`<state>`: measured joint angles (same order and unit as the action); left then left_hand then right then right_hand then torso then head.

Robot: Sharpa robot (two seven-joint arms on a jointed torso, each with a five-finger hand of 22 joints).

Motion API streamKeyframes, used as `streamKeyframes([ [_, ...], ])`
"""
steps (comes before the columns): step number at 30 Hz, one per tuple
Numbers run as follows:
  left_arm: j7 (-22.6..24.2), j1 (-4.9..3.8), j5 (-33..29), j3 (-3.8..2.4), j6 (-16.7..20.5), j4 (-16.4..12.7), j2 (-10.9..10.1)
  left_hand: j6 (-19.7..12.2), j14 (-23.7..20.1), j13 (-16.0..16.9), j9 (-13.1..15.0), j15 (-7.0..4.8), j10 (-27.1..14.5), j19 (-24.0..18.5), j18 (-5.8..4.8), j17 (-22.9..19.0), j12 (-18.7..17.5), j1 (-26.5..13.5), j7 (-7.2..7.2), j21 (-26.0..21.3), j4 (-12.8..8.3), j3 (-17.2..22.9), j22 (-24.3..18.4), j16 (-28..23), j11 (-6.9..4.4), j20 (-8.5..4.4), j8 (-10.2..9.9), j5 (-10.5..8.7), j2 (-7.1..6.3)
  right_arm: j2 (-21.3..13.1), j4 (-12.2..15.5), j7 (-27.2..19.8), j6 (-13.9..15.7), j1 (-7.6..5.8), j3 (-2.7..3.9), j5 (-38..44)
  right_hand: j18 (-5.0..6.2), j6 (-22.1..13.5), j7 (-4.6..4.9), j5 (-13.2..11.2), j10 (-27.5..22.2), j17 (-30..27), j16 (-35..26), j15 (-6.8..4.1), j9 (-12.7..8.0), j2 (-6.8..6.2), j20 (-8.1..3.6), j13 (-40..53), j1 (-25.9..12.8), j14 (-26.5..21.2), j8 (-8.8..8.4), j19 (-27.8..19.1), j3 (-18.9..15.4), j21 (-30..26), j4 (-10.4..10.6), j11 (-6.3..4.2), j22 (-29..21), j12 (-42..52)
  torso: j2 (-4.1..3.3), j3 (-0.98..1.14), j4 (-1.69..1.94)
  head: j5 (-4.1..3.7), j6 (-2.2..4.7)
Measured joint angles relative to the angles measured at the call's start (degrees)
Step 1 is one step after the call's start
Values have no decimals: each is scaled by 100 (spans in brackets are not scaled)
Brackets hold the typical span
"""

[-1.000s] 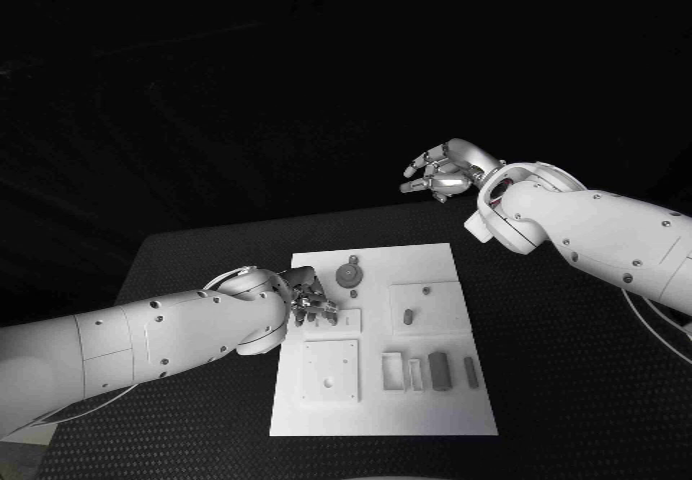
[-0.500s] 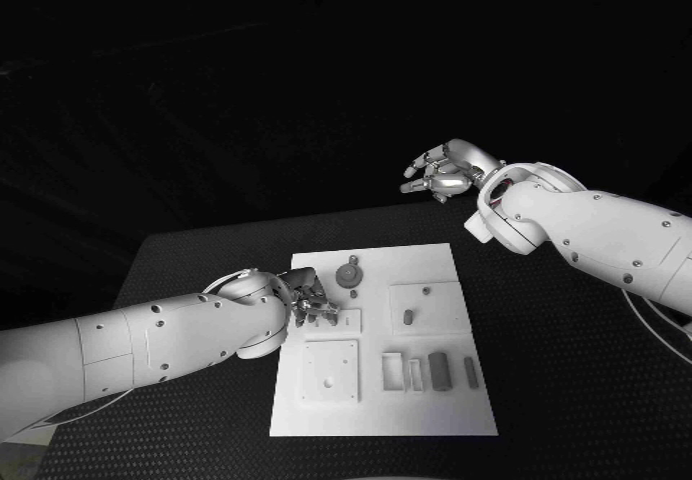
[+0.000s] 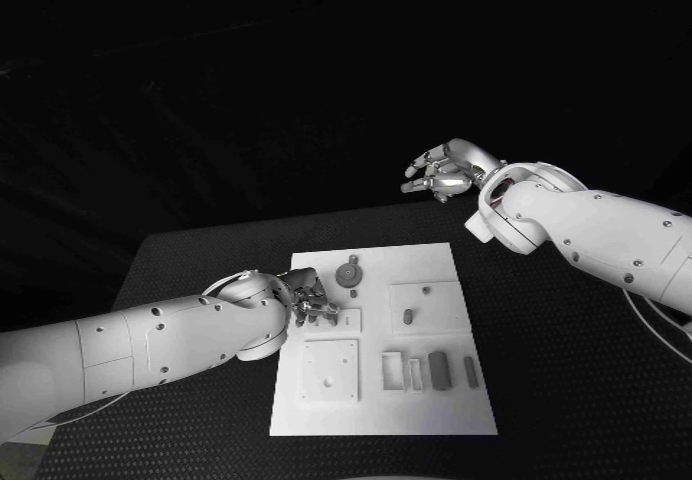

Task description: Assemble the parts on the task board

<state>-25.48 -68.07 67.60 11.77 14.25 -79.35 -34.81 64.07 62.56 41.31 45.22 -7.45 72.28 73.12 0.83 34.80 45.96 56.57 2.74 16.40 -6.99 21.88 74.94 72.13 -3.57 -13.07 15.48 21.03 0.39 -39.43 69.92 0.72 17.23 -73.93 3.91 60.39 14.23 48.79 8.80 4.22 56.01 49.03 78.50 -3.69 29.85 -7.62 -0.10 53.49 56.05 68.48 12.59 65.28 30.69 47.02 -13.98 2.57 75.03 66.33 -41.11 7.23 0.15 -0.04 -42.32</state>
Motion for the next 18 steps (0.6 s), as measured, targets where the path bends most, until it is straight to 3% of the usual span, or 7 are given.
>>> streamKeyframes([
  [10, 12, 14, 114, 2, 40, -12, -23, 0, 30, 0, -1, -12, 42, 9, 0, -5, 0, -27, 0, 0, -62, 62, -1, -3, -3, 9, 0, -2, -5, 1, -4, 0, 0, 14, 0, -3, -1, 9, -9, 0, 0, 0, 0, 0, 0, 0, 1, -7, 0, 0, 0, 0, 0, 0, 0, 0, 0, 0, -1, -1, -1, 3, -3],
  [13, 19, 20, 129, 2, 65, -23, -32, 20, 31, -4, 1, -11, 42, 9, 0, -5, -2, -26, -20, 0, -117, 147, -1, -3, -3, 9, 0, -2, -20, -1, -4, 0, 0, 17, 0, -3, 0, 15, -15, 0, 0, 0, 0, 0, 1, 0, 2, -7, 0, 0, 0, 0, 0, 0, 0, 0, 0, -1, -2, -2, -1, 4, -3],
  [14, 23, 22, 134, 2, 78, -27, -36, 20, 32, -5, 16, -12, 43, 9, 1, -5, -3, -17, -20, 0, -282, 313, -1, -3, -4, 10, 15, -8, -39, -3, -4, 0, 0, 17, 0, -4, 0, 14, -15, 0, 0, 0, 0, 0, 1, 0, 2, -7, 0, 0, 0, 0, 0, 0, 0, 0, 0, -1, -3, -2, -1, 5, -1],
  [18, 53, 34, 154, 2, 161, -30, -50, 20, 46, -11, 8, -22, 64, 31, 0, -12, -3, -15, -20, 0, -310, 341, -1, -3, -25, -11, 23, 23, -65, -9, -4, 0, 0, 20, 0, -5, 0, 2, -3, 0, 0, 0, 0, 0, 1, 0, 10, -6, 0, 0, 0, -8, 0, 0, 0, 0, 0, -1, -3, -2, -1, 5, 1],
])
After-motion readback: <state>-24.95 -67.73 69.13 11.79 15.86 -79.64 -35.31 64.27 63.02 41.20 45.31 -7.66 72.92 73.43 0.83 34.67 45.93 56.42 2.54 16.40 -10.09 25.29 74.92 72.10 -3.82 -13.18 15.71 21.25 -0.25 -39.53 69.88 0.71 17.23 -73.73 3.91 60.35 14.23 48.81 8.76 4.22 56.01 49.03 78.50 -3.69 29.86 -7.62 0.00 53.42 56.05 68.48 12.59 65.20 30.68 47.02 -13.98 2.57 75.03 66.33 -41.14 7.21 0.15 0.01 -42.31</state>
